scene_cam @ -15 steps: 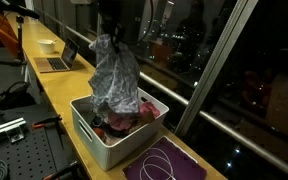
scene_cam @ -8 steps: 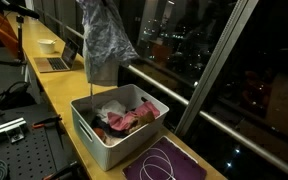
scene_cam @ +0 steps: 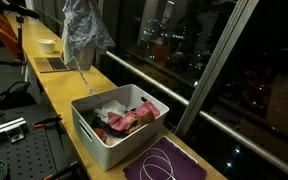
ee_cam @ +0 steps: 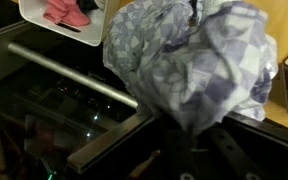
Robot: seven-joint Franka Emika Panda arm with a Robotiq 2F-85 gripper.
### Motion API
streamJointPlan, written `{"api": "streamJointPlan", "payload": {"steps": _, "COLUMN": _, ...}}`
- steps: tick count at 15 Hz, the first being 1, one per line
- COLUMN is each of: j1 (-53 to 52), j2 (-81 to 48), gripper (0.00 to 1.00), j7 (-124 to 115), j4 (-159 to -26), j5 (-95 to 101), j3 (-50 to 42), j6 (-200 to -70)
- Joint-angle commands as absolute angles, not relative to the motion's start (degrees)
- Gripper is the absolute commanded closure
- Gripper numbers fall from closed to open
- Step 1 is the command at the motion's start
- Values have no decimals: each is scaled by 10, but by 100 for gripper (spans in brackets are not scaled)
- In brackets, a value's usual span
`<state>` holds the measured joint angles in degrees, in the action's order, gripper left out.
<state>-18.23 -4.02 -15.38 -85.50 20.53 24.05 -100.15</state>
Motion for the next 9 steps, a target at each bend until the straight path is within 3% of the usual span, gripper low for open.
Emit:
{"api": "streamJointPlan", "payload": {"steps": 1, "j1": -251, "j2": -166, "gripper": 97, "j7": -182, "j4": -721, "j5": 244, "j3": 239, "j6": -932}}
{"api": "streamJointPlan", "payload": {"steps": 5, "j1": -303, "j2": -224, "gripper": 97, "j7": -173, "j4": -664, "j5": 250, "j3": 202, "j6": -900}}
{"api": "streamJointPlan", "payload": {"steps": 6, "j1": -309, "j2": -231, "gripper": 64, "j7": -168, "j4": -653, "j5": 246, "j3": 192, "j6": -890}}
{"api": "streamJointPlan", "payload": {"steps": 7, "j1": -312, "j2": -233, "gripper": 64, "j7": -166, "j4": -650, "j5": 241, "j3": 183, "j6": -876}}
{"api": "streamJointPlan", "payload": {"steps": 9, "j1": -313, "j2": -232, "gripper": 50, "j7": -164, "j4": -647, "j5": 239, "j3": 166, "j6": -853}}
